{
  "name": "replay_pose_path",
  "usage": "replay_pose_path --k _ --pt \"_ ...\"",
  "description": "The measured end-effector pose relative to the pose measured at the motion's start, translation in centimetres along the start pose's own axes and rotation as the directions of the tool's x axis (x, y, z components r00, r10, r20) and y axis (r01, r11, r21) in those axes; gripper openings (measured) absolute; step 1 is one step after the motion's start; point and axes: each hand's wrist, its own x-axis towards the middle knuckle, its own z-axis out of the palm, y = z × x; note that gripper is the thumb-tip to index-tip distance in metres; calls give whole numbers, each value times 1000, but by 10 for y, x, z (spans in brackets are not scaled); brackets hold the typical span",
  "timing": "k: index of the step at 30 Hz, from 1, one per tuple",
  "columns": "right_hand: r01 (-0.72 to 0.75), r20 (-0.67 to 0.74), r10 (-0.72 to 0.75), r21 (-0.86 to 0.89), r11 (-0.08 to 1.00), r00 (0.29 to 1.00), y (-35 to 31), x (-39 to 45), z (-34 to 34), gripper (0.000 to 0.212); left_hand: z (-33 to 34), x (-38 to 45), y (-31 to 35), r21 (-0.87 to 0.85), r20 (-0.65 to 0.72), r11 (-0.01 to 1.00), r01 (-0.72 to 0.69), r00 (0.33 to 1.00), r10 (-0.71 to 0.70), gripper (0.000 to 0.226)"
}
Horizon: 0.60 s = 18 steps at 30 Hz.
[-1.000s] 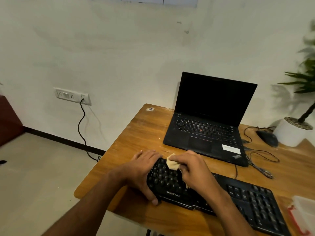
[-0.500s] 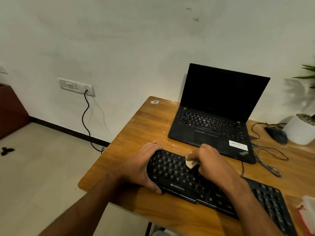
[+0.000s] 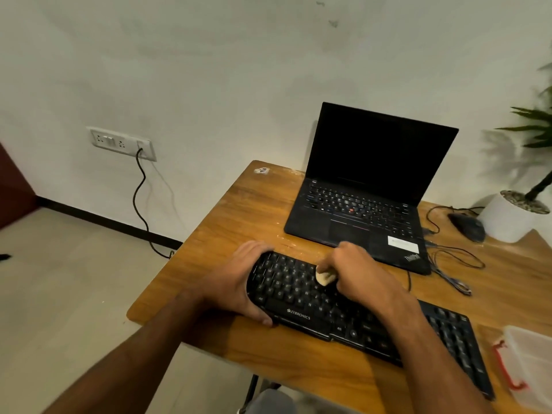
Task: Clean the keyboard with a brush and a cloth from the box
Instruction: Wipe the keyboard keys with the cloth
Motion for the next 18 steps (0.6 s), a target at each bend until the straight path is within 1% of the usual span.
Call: replay_pose_path --k 2,3,4,6,10,12,14,16,17,18 --pt "41 -69 -40 23 999 997 -11 8 -1 53 1 0 -1 0 -6 1000 -9 1000 9 133" --pt "90 -103 -85 49 995 991 -19 12 4 51 1 0 -2 1 -10 1000 -17 1000 17 132" --pt "142 -112 -135 62 988 985 -27 16 10 47 1 0 -1 -2 -13 1000 -25 1000 25 131" --pt "206 -77 -201 53 977 977 -35 20 26 40 1 0 0 -5 -16 999 -31 999 31 128" --pt "156 -91 -149 81 984 985 -18 8 33 37 1 0 -1 1 -9 1000 -17 1000 17 129" --pt "90 -5 -90 104 991 996 -6 -2 22 44 1 1 -1 5 -10 1000 -14 1000 14 131" --pt "53 53 -57 77 996 997 -2 -5 10 52 1 1 -1 7 -11 1000 -9 1000 9 132" --pt "83 -11 -83 42 996 996 -15 -1 3 50 2 1 -1 12 -12 1000 -4 1000 4 133" --pt "127 -73 -122 59 990 990 -24 3 4 46 2 1 -1 13 -13 1000 -3 1000 3 133" --pt "176 -106 -168 80 981 980 -33 6 9 42 2 1 -1 14 -16 1000 -4 1000 4 132"
